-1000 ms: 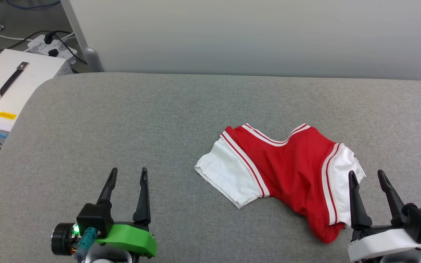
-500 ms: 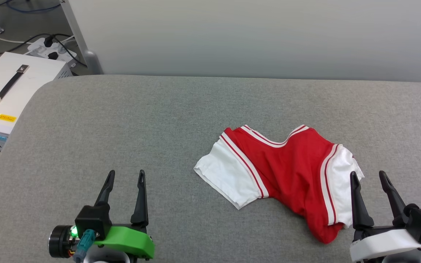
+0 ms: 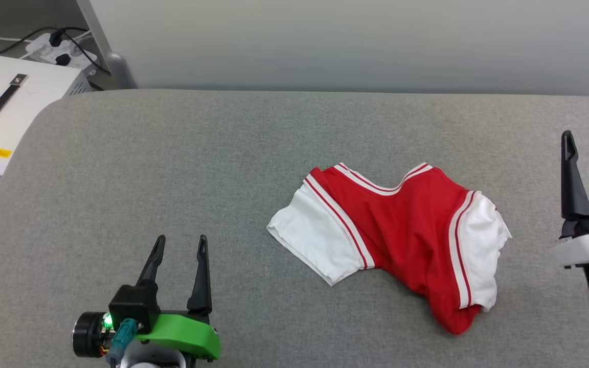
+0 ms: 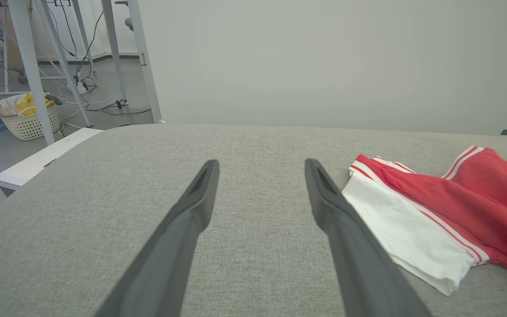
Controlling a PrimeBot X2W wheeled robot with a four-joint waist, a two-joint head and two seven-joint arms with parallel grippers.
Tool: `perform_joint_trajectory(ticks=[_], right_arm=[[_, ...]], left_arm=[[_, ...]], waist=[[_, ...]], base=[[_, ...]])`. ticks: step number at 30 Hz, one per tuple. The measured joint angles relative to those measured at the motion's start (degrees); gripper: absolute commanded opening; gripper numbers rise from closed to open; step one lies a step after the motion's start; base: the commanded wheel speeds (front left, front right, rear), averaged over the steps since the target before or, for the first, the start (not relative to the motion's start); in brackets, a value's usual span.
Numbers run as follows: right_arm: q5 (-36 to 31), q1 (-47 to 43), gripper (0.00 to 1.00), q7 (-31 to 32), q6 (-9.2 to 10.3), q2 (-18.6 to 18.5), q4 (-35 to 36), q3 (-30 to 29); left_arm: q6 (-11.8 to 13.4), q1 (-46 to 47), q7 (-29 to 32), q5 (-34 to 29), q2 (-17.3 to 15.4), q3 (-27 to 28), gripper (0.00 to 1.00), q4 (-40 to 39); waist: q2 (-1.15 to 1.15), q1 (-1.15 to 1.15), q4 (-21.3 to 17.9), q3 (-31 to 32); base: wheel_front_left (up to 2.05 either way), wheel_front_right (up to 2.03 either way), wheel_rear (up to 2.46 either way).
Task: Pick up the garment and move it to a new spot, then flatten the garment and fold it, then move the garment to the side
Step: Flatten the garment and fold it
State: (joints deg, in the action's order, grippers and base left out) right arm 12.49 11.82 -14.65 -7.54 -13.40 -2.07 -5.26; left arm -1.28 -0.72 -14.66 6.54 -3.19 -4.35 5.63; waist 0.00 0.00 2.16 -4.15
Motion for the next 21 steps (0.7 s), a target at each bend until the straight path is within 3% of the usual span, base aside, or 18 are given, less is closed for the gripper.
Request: perform_joint_trajectory(ticks=[2,7,14,21], right_arm=[[1.86,2.30,1.00,0.19,0.00,-4.74,-3.18,2.52],[10.16,6.97,1.00,10.05,0.00,-14.60,-5.69,10.72],[27.21,9.81,1.00,32.44,0.00,-27.39,-5.22,23.94],[34.95,12.59,1.00,48.16,0.00,-32.22,-6.49,31.25]], left_arm=[[0.00,0.23,0.00,0.00,0.03,-0.14,1.00,0.00],[0.04,0.90,0.00,0.08,0.05,-0.37,1.00,-0.27],[0.11,2.76,0.00,0.10,0.07,-0.77,1.00,-0.71],[0.21,5.50,0.00,0.55,0.08,-1.36,1.00,-0.97]], waist=[[0.00,0.00,-0.03,-0.61],[0.00,0.00,-0.03,-1.98],[0.00,0.00,0.12,-4.72],[0.00,0.00,0.88,-7.94]], base=[[0.00,0.00,0.00],[0.00,0.00,0.00],[0.00,0.00,0.00],[0.00,0.00,0.00]])
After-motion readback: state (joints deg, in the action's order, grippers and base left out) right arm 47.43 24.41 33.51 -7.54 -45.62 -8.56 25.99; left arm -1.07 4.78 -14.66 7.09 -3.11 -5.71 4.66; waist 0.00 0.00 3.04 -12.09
